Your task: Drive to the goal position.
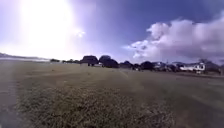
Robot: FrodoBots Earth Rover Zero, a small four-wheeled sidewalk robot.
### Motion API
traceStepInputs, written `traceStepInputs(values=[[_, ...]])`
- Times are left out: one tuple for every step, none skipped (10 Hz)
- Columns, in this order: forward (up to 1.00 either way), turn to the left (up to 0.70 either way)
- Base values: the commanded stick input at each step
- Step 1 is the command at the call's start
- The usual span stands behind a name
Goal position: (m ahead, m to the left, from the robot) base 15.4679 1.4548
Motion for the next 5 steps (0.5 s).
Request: traceStepInputs(values=[[0.70,0.00],[0.70,0.00],[0.70,0.00],[0.70,0.00],[0.70,0.00]])
